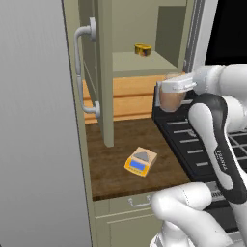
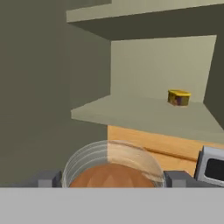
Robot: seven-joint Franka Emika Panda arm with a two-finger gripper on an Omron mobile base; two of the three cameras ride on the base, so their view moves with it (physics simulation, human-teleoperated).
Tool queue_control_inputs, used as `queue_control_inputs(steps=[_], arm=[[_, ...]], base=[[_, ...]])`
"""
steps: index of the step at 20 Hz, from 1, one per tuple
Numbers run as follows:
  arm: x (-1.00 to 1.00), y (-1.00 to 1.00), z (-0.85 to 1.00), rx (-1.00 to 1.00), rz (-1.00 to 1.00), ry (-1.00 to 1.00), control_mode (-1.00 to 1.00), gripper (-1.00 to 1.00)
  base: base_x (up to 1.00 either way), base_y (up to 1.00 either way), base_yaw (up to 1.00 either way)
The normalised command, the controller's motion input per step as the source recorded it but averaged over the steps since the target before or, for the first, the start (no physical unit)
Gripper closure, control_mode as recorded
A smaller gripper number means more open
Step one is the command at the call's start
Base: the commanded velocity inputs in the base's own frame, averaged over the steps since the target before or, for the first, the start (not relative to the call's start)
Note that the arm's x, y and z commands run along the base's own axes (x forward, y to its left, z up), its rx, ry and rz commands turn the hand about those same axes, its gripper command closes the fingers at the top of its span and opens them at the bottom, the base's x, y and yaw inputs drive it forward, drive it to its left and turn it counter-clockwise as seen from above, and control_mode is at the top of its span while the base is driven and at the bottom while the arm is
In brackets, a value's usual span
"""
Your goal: Pick the honey bottle and place it on the digital scale for weighing, and close the cabinet.
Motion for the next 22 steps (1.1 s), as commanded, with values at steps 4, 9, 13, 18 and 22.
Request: queue_control_inputs(steps=[4, 9, 13, 18, 22], arm=[[-0.21, -0.33, -0.75, 0.00, 0.20, 0.00, -1.00, 1.00], [-0.05, -0.15, -0.80, -0.01, 0.16, 0.00, -1.00, 1.00], [0.00, -0.01, -0.79, -0.01, 0.12, 0.01, -1.00, 1.00], [0.07, -0.09, -0.67, 0.00, 0.16, 0.09, -1.00, 1.00], [0.21, -0.02, -0.60, 0.00, 0.22, 0.03, -1.00, 1.00]], base=[[0.00, 0.00, 0.00], [0.00, 0.00, 0.00], [0.00, 0.00, 0.00], [0.00, 0.00, 0.00], [0.00, 0.00, 0.00]])
